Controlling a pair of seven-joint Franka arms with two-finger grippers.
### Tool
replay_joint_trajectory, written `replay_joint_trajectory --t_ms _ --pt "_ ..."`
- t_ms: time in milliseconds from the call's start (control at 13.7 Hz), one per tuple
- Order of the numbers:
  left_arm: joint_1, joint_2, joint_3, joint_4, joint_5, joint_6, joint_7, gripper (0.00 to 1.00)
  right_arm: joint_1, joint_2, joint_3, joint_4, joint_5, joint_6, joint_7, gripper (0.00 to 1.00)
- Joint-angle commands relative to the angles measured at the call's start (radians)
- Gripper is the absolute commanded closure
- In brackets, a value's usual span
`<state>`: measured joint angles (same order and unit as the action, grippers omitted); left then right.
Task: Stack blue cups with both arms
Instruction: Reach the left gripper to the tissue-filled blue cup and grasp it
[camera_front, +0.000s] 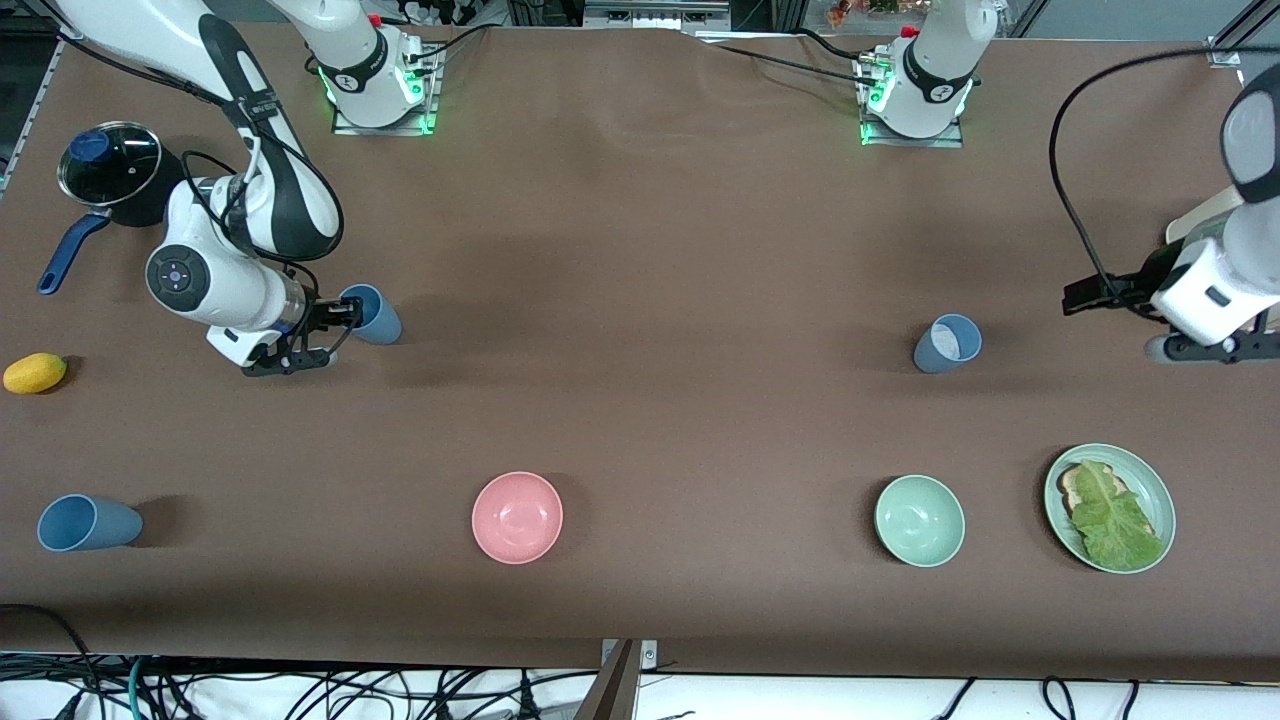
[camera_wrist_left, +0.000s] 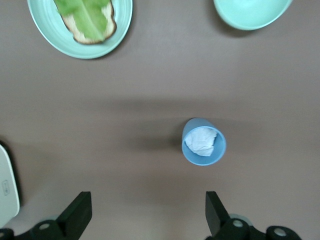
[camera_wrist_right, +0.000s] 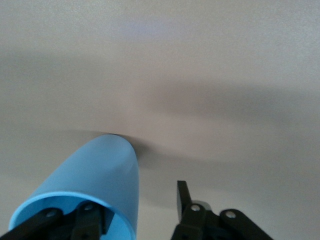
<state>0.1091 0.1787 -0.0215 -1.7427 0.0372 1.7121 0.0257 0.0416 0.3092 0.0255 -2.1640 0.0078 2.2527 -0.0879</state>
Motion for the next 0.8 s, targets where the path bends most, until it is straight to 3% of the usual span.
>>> replay_joint_trajectory --t_ms 0,146,292,584,657,730 --pt "0.017 0.028 -0.011 -0.081 0.0 0.106 0.025 0.0 -0.005 -0.001 0.008 -0.007 0.012 0.013 -0.003 0.62" --pt "0.011 0.027 -0.02 -0.229 0.0 0.312 0.023 0.0 -0.003 -0.001 0.011 -0.005 0.015 0.011 -0.001 0.72" --pt "0.008 0.028 -0.046 -0.32 -0.01 0.406 0.023 0.0 -0.002 -0.001 0.011 -0.005 0.015 0.011 0.0 0.81" --pt "0.018 0.077 -0.074 -0.36 -0.011 0.484 0.034 0.01 0.0 -0.001 0.013 -0.005 0.015 0.011 0.0 0.93" --pt "0.023 0.087 -0.074 -0.365 -0.011 0.5 0.057 0.04 0.001 -0.001 0.013 -0.005 0.015 0.011 0.0 0.99" --pt "0.023 0.093 -0.074 -0.365 -0.011 0.501 0.06 0.14 0.001 -0.001 0.013 -0.005 0.015 0.011 0.0 1.0"
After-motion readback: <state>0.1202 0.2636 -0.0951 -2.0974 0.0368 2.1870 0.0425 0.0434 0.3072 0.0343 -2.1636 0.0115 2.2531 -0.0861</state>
